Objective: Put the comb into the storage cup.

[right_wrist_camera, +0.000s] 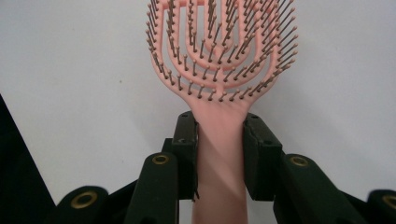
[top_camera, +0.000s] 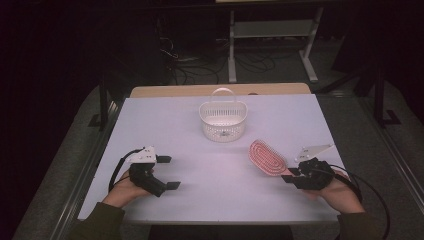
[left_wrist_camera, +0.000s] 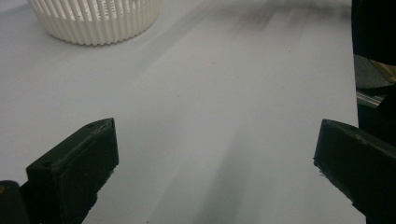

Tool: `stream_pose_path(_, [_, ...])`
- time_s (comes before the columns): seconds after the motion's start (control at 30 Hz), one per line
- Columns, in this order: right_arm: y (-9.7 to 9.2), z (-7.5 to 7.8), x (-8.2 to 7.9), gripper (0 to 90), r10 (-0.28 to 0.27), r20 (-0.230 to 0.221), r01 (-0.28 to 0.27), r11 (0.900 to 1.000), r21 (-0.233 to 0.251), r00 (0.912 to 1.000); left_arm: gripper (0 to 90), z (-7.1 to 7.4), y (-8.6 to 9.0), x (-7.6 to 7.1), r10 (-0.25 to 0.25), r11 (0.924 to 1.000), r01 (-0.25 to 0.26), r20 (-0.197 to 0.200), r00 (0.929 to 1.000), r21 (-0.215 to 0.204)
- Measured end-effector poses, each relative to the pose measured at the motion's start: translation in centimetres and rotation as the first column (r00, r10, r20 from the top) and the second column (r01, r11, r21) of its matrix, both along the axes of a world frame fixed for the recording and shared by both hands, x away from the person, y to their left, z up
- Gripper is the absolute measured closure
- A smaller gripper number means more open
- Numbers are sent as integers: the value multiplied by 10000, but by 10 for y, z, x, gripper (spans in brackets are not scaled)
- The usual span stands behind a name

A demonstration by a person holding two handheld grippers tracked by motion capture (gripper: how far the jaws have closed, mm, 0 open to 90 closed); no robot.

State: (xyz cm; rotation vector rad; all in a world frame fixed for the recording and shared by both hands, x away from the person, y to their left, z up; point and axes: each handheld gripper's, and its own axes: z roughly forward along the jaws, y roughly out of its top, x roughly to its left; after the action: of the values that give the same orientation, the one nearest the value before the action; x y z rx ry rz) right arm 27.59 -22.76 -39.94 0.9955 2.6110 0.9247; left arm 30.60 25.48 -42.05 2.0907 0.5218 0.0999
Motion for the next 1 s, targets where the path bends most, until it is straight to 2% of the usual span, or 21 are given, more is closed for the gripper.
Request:
stream_pose_path(0.1, [4,1,3,686,58,38,-59,9996,261,10000,0,0,0,0,-1,10000,1,7,10000,-1])
stream_pose_path(0.53, [22,2,13,686,352,243,-361,9987,364,9991,0,0,0,0,-7,10000,7,4,10000,-7])
stream_pose_path(1.0, [29,5,20,686,246,450,-283,9961,839,9987,0,0,-1,0,52,10000,-52,-24,10000,41])
